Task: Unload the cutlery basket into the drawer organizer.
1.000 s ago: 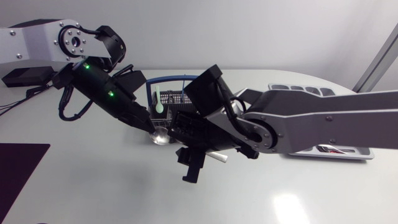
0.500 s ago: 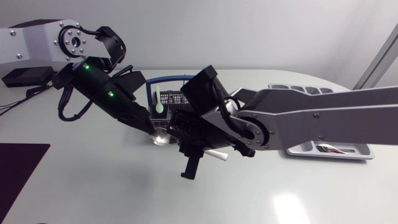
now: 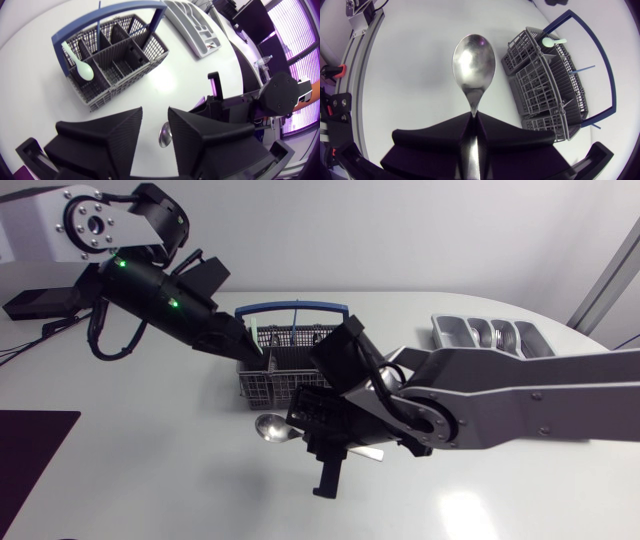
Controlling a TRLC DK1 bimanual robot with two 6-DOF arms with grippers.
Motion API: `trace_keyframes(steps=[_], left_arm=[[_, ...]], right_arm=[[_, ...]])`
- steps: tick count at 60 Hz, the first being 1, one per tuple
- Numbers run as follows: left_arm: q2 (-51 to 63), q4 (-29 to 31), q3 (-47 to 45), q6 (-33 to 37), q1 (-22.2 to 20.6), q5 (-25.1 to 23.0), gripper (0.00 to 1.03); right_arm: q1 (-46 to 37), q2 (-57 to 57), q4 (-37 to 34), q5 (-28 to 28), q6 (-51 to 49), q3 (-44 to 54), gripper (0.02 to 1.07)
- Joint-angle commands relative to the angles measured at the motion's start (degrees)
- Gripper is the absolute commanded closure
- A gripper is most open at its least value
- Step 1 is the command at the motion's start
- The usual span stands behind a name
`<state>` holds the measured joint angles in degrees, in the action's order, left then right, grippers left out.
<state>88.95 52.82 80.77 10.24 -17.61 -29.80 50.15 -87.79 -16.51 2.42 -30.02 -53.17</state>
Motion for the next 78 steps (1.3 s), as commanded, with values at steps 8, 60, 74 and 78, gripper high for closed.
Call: trace_keyframes(steps=[8,60,74,78], left_arm=[[-3.2,-2.5,2.0,-2.3,1.3,-0.7,0.49],[-8.7,-14.1,-11.9,9.5,5.7,9.2,0.46],[-9.9,-17.7,-15.3,10.8,5.1,11.1,0.46],[-10.5,-19.0,-16.4,11.3,4.9,11.8,0.46]], right_arm=[[-3.7,7.8,-2.3,0.7,-0.6,3.9,1.01],[-59.8,4.2,-1.9,15.9,-0.3,-5.0,1.01],[-65.0,-8.4,3.2,16.2,6.8,-13.9,1.01],[-65.6,-11.1,4.6,16.3,8.6,-15.8,1.01]])
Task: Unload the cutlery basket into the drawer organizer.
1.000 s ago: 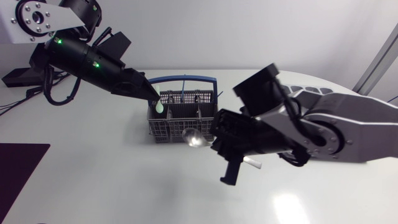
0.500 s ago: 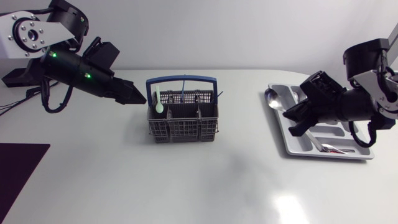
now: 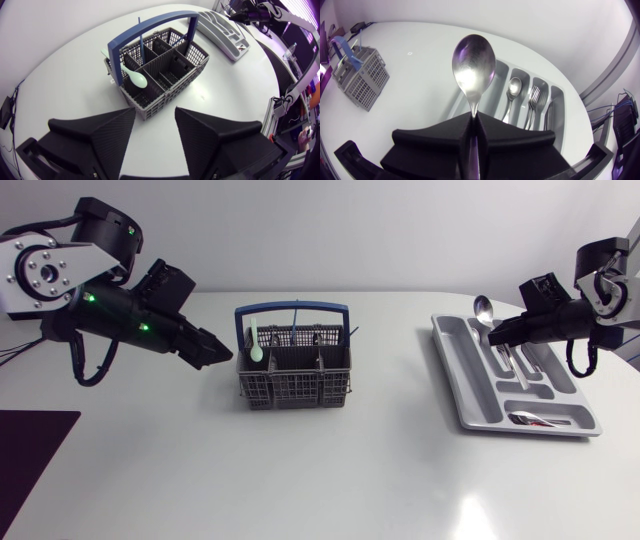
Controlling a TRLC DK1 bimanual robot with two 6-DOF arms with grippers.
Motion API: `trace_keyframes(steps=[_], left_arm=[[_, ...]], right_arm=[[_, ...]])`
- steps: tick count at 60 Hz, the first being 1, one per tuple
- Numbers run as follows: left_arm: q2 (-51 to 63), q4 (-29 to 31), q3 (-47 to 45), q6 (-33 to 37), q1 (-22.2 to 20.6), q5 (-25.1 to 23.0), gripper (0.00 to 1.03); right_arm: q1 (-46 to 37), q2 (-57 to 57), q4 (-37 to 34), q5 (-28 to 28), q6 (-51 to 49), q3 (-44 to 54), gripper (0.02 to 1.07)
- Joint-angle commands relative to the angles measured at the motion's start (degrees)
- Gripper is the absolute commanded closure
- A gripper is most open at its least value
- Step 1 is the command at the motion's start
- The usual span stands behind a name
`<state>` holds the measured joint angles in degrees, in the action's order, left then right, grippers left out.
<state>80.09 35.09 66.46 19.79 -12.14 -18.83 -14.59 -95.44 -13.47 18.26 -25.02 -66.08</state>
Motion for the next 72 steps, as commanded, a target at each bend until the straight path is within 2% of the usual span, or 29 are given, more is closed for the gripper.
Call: trace_keyframes(steps=[1,8,18,41,60,65,71,72], left_arm=[[-1.9,-1.9,-2.6,1.9,-0.8,1.3,0.46],[-3.8,-6.9,-6.2,3.2,-1.9,4.4,0.46],[-6.2,-12.2,-9.5,4.0,-2.1,5.7,0.46],[-6.0,-15.7,-12.1,5.3,-0.2,5.8,0.46],[-3.9,-17.6,-12.1,5.4,0.8,5.8,0.46],[-2.8,-18.0,-11.8,5.4,1.7,5.8,0.46],[-2.0,-18.3,-11.7,5.4,2.2,5.8,0.46],[-1.8,-18.3,-11.6,5.4,2.4,5.8,0.46]], right_arm=[[-1.1,-4.3,1.7,0.5,4.2,-3.6,1.01],[-2.2,-10.6,3.1,0.5,8.2,-8.7,1.01],[-2.8,-17.6,3.2,0.4,11.8,-15.1,1.01],[-4.9,-32.7,1.3,-0.6,15.4,-29.3,1.01],[-4.3,-37.3,-0.8,-1.9,15.4,-31.3,0.98],[-4.2,-37.3,-0.8,-2.4,15.1,-30.6,0.89],[-4.4,-36.7,-0.8,-3.0,14.3,-29.6,0.69],[-4.5,-36.3,-0.8,-3.1,13.9,-29.2,0.6]])
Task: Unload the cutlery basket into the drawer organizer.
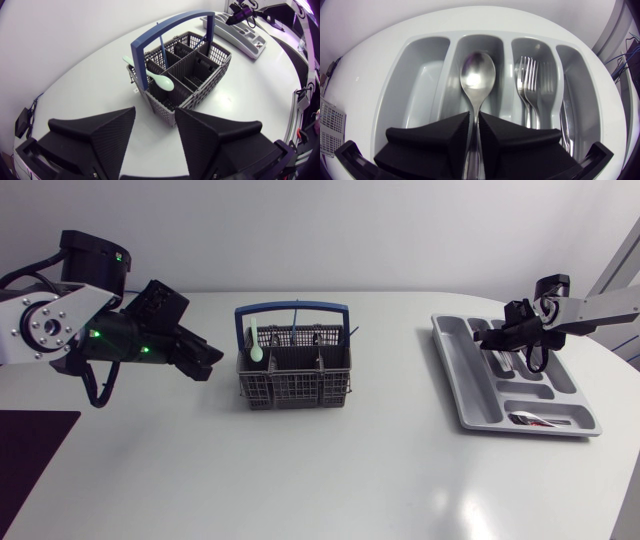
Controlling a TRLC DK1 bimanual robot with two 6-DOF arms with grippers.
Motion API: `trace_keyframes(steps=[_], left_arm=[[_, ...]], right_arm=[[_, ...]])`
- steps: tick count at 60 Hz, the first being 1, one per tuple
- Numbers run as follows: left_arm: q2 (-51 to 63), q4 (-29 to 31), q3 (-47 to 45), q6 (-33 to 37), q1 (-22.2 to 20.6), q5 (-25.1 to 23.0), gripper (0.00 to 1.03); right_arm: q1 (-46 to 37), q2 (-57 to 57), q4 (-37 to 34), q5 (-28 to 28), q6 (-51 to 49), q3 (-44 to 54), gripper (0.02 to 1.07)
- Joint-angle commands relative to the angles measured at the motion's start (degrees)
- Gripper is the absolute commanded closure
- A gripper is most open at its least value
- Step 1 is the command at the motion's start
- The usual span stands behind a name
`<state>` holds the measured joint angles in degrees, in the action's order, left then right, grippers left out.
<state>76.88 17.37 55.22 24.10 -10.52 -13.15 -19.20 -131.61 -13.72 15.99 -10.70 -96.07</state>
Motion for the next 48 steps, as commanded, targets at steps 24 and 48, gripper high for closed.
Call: trace_keyframes(steps=[24,48], left_arm=[[11.2,0.0,4.5,-0.5,5.7,-4.7,0.47],[17.2,0.7,7.5,-0.9,6.8,-7.2,0.47]], right_arm=[[5.8,24.2,6.2,-2.4,-4.8,25.3,0.43],[19.7,39.4,5.8,-1.9,-4.8,35.5,0.43]])
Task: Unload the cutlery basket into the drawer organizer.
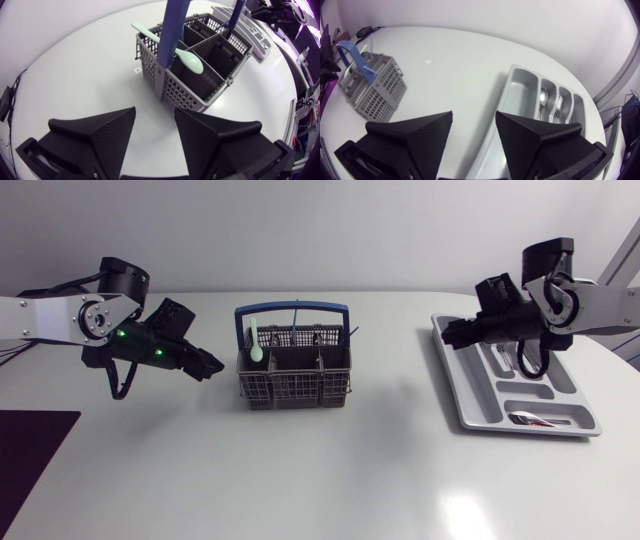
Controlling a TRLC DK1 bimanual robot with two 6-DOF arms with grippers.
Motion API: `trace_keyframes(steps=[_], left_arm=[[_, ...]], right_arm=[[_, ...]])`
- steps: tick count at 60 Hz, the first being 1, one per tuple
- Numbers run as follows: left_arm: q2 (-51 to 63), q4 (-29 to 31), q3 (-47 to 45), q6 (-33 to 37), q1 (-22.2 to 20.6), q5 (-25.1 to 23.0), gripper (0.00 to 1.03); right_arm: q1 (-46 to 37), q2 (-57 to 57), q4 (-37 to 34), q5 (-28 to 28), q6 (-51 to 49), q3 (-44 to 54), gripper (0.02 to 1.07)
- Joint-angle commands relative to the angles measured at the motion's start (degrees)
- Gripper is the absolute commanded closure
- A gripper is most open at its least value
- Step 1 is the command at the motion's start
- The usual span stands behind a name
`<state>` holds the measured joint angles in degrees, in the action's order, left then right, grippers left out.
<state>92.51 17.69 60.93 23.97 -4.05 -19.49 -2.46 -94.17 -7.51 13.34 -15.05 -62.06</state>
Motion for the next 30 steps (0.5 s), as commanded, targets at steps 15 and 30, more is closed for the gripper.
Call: trace_keyframes(steps=[15,30], left_arm=[[1.4,0.4,1.4,-0.4,0.2,-1.4,0.47],[1.1,-0.1,0.2,0.4,-0.3,-1.4,0.47]], right_arm=[[12.3,0.1,-5.1,3.4,3.2,-5.1,0.5],[17.4,-5.9,-5.0,4.0,5.1,-10.6,0.63]])
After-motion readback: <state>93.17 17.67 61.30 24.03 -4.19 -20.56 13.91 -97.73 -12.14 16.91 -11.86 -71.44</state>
